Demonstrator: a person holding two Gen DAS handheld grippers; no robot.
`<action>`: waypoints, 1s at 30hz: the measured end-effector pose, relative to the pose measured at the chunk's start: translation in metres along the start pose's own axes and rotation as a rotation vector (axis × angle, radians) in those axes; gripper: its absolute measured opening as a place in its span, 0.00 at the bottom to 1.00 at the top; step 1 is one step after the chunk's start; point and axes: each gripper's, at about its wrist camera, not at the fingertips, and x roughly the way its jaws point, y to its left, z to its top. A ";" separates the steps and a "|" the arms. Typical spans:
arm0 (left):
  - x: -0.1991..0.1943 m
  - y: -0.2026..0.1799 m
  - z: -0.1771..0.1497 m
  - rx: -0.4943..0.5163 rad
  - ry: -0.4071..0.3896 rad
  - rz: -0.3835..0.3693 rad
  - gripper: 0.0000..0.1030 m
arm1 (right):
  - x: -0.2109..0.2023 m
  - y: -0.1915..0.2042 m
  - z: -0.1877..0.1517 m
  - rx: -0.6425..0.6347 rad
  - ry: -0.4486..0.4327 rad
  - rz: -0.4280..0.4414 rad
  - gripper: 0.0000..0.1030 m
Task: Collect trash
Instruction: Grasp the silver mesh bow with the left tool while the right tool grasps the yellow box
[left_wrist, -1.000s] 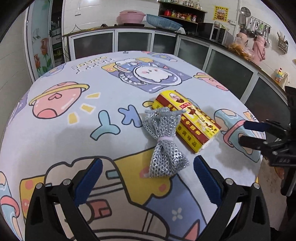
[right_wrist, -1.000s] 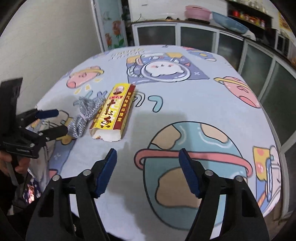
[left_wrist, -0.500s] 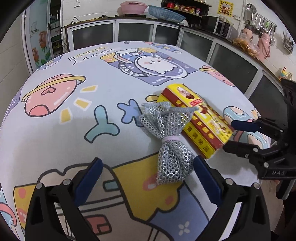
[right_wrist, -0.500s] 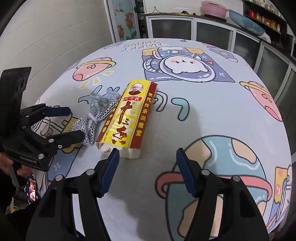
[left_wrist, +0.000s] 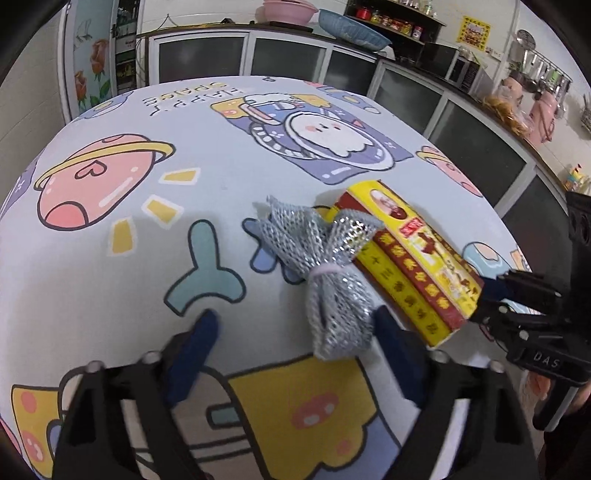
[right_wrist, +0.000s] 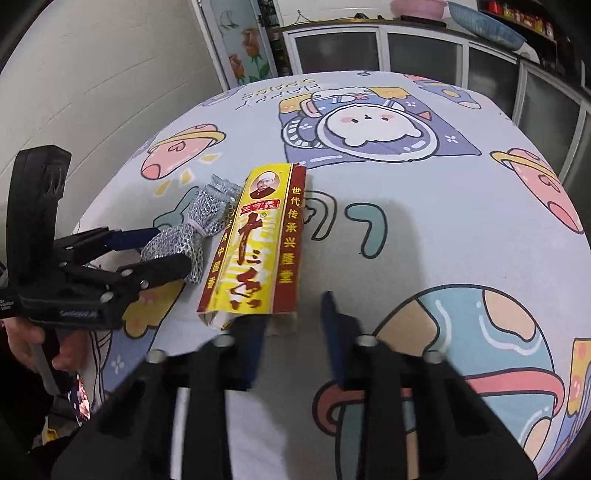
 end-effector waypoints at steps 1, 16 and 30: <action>0.000 0.002 0.001 -0.011 -0.003 -0.002 0.63 | 0.000 -0.001 0.000 0.007 -0.001 0.002 0.14; -0.003 0.024 0.010 -0.130 0.022 -0.099 0.11 | -0.014 -0.004 0.002 0.045 -0.052 0.014 0.03; -0.039 0.017 0.002 -0.094 -0.030 -0.136 0.10 | -0.048 -0.016 -0.011 0.102 -0.115 0.010 0.02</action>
